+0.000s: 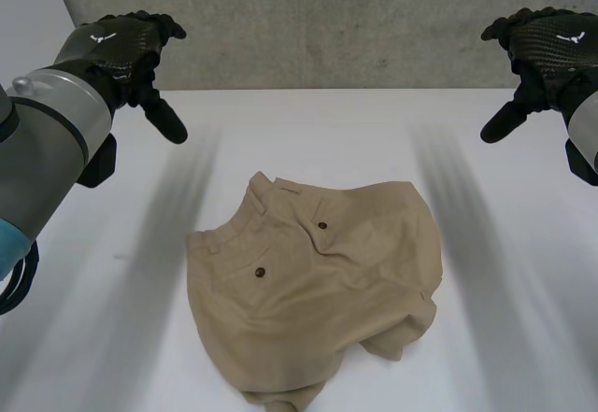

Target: Fold the shorts.

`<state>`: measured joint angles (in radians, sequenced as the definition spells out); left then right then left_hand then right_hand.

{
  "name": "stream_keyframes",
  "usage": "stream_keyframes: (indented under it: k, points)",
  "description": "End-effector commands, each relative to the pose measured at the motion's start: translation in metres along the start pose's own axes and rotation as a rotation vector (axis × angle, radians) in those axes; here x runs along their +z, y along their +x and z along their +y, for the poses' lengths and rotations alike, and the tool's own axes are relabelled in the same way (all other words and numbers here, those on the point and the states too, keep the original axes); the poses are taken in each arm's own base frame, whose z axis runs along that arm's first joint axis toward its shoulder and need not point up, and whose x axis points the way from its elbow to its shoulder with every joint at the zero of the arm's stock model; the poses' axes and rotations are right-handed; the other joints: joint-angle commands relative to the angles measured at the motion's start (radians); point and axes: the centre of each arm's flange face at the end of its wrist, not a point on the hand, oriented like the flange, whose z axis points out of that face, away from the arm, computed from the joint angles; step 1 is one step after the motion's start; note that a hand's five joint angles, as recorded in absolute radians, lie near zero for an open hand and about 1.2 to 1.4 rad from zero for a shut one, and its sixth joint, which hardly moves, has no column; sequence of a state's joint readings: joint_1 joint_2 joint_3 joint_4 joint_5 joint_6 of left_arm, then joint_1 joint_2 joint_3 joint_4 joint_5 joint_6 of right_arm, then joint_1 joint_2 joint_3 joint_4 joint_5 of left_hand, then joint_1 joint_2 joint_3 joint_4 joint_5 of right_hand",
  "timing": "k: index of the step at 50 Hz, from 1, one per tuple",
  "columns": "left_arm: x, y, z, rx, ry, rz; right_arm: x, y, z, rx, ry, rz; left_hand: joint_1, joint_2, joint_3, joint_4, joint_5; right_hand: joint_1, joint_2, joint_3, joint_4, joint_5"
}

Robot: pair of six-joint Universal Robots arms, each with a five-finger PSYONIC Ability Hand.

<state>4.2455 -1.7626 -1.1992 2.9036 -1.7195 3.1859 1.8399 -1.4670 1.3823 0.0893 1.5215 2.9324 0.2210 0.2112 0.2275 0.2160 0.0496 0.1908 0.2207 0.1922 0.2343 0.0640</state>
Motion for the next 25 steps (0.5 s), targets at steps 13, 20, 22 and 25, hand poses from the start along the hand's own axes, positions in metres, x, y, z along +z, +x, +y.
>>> stream_keyframes:
  k: [13, 20, 22, 25]
  points:
    - [0.014, 0.004, 0.026, 0.019, -0.042, 0.009, -0.001, -0.011, 0.005, -0.043, -0.012, -0.081, -0.040, -0.030, -0.046, -0.035, -0.043, -0.016, -0.046, -0.018, -0.060, -0.064]
    - [0.044, 0.014, 0.083, 0.051, -0.183, 0.085, -0.002, -0.022, 0.018, -0.125, -0.036, -0.174, 0.007, 0.017, 0.001, 0.012, 0.004, -0.016, -0.046, -0.018, -0.060, -0.064]
    - [0.051, 0.018, 0.102, 0.060, -0.228, 0.127, -0.001, -0.022, 0.021, -0.137, -0.046, -0.177, 0.013, 0.023, 0.006, 0.018, 0.010, -0.016, -0.046, -0.018, -0.060, -0.064]
    - [0.058, 0.021, 0.121, 0.066, -0.267, 0.160, 0.000, -0.024, 0.025, -0.140, -0.058, -0.182, 0.016, 0.026, 0.009, 0.021, 0.013, -0.016, -0.046, -0.018, -0.060, -0.064]
